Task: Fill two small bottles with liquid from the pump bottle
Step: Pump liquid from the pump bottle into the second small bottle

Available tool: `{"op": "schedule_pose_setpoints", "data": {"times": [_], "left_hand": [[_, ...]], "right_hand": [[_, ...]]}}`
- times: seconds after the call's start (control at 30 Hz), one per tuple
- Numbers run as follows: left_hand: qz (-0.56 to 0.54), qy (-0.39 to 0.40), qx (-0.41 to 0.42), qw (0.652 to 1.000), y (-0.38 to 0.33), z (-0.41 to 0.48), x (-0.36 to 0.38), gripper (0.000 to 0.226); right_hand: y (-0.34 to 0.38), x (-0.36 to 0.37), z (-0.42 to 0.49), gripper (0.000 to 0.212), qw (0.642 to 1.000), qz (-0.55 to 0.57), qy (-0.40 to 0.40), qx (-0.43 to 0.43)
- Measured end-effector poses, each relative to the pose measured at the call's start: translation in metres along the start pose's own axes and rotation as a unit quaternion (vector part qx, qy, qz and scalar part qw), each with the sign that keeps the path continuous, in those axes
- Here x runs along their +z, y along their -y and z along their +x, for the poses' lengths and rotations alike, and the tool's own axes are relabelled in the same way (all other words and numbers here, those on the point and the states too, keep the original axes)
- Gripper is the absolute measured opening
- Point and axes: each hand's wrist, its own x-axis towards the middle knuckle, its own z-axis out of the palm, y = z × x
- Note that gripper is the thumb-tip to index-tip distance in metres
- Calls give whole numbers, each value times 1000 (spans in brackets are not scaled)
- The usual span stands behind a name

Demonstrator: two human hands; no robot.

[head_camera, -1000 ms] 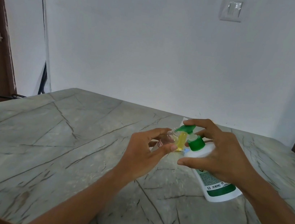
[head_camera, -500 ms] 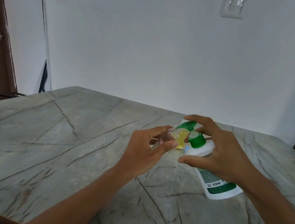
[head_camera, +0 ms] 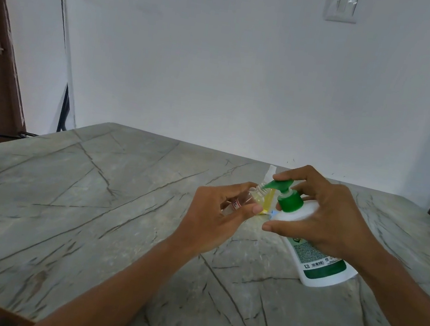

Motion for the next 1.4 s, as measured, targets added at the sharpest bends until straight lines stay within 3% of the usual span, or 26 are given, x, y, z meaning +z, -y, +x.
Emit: {"op": "schedule_pose_setpoints", "data": {"times": [0.6, 0.97, 1.23, 1.4], "left_hand": [[-16, -19, 2, 1000, 3, 2, -1, 29], [-2, 0, 38, 999, 1, 0, 0, 33], [-11, -24, 22, 999, 3, 1, -1, 28], [-4, -15, 15, 1000, 3, 2, -1, 30]], "right_hand": [[-3, 1, 2, 78, 1000, -10, 20, -12], [-1, -1, 0, 58, 1000, 0, 5, -7], [0, 0, 0, 80, 999, 10, 24, -42], [-3, 1, 0, 73, 999, 11, 23, -48]]}}
